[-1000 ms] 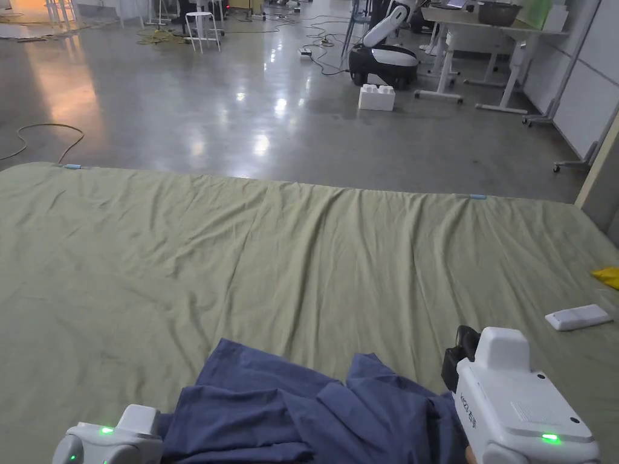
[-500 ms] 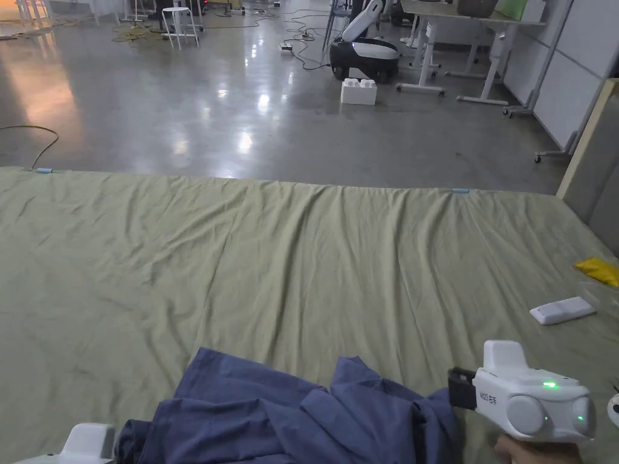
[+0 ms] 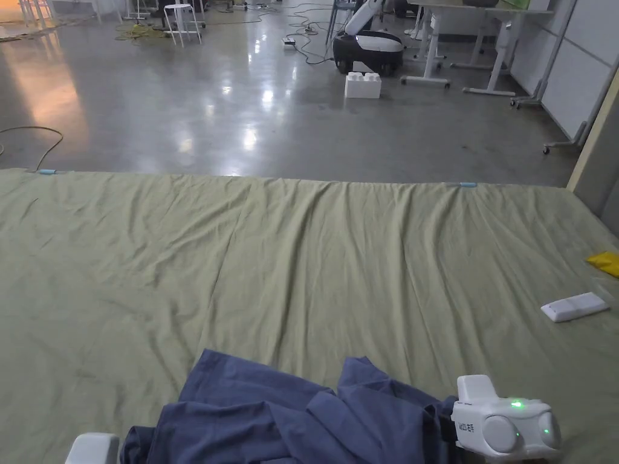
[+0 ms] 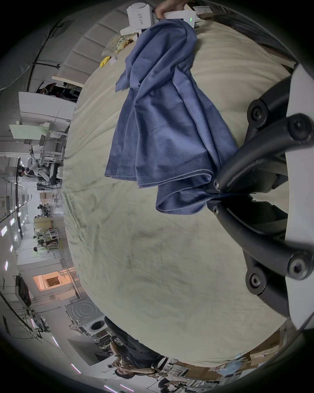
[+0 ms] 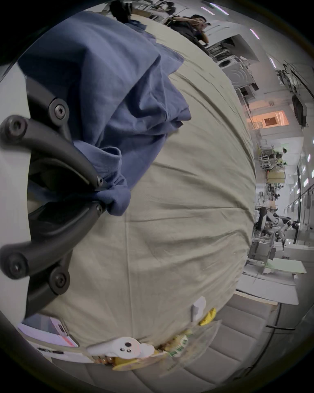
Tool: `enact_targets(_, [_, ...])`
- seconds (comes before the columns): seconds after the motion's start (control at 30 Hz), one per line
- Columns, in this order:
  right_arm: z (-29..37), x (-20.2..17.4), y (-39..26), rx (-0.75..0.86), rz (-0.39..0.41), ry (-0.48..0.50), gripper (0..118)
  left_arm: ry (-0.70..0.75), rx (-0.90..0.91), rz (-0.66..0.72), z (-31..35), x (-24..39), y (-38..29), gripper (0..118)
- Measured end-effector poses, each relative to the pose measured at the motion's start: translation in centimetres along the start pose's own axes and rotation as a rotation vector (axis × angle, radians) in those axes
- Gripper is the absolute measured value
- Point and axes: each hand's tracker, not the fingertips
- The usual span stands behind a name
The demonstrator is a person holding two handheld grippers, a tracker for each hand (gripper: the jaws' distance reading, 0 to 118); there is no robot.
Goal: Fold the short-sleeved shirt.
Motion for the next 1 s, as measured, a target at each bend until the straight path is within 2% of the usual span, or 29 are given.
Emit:
enact_targets(0.17, [3.8, 0.7, 0.9, 0.058, -0.046, -0.046, 6, -0.02, 0.087, 0.02, 2.2, -0.4, 1.3, 6])
enact_targets(0.3, [7.9, 1.2, 2.5, 0.143, -0.031, -0.074, 6, -0.039, 0.185, 0.035, 4.6, -0.9, 3.5, 6])
enact_targets(0.57, [15.7, 2.4, 6.4, 0.292, -0.039, -0.12, 6, -0.043, 0.345, 0.014, 9.7, -1.7, 10.1, 6])
enact_targets(0.73, [20.3, 3.9, 9.2, 0.399, -0.086, -0.142, 6, -0.02, 0.449, 0.058, 13.3, -3.6, 15.4, 6])
enact_targets(0.83, [22.7, 4.4, 10.8, 0.456, -0.081, -0.173, 6, -0.001, 0.498, 0.067, 15.0, -4.5, 18.0, 6])
enact_targets(1.0, [26.1, 4.4, 13.6, 0.569, -0.087, -0.149, 6, 0.001, 0.548, 0.08, 17.7, -4.7, 21.6, 6])
